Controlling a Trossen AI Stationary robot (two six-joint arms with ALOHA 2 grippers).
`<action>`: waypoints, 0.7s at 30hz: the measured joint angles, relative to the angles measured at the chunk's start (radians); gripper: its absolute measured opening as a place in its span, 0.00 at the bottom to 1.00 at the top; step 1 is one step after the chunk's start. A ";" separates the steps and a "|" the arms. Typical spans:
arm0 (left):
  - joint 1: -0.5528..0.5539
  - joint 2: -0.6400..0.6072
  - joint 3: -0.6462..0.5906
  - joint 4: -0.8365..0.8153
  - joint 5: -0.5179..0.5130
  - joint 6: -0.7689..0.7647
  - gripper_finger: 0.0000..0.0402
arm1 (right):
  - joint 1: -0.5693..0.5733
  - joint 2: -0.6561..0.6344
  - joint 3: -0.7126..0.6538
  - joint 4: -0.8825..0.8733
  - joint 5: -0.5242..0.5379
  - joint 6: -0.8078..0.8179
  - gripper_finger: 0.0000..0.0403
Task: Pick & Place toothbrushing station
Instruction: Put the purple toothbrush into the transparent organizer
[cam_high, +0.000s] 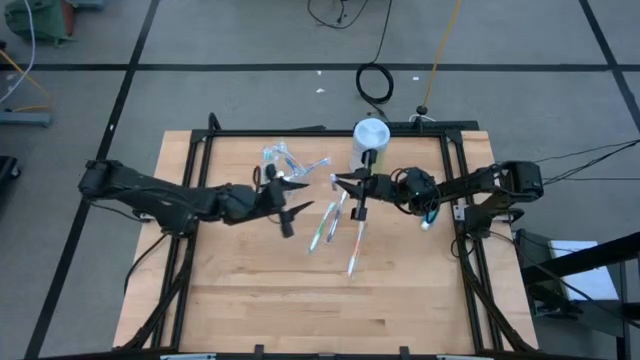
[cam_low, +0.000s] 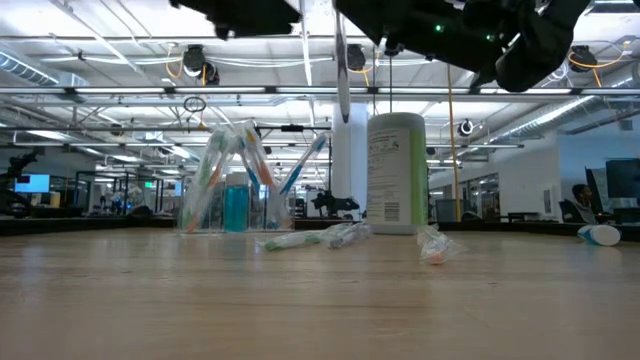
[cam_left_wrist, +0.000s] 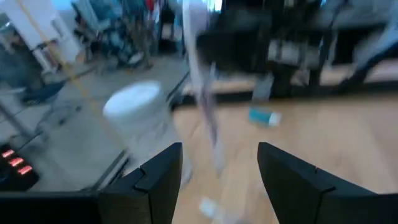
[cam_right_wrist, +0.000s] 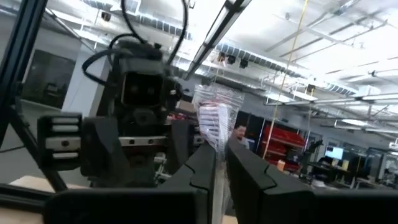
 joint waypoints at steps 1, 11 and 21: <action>0.014 0.025 0.000 0.060 0.026 -0.001 0.54 | 0.000 0.001 0.000 -0.001 0.000 0.002 0.06; 0.144 0.201 0.000 0.368 0.276 -0.008 0.54 | 0.002 0.002 0.000 -0.020 0.000 0.057 0.07; 0.222 0.227 0.000 0.433 0.382 -0.038 0.34 | 0.003 0.001 0.000 -0.049 0.000 0.057 0.07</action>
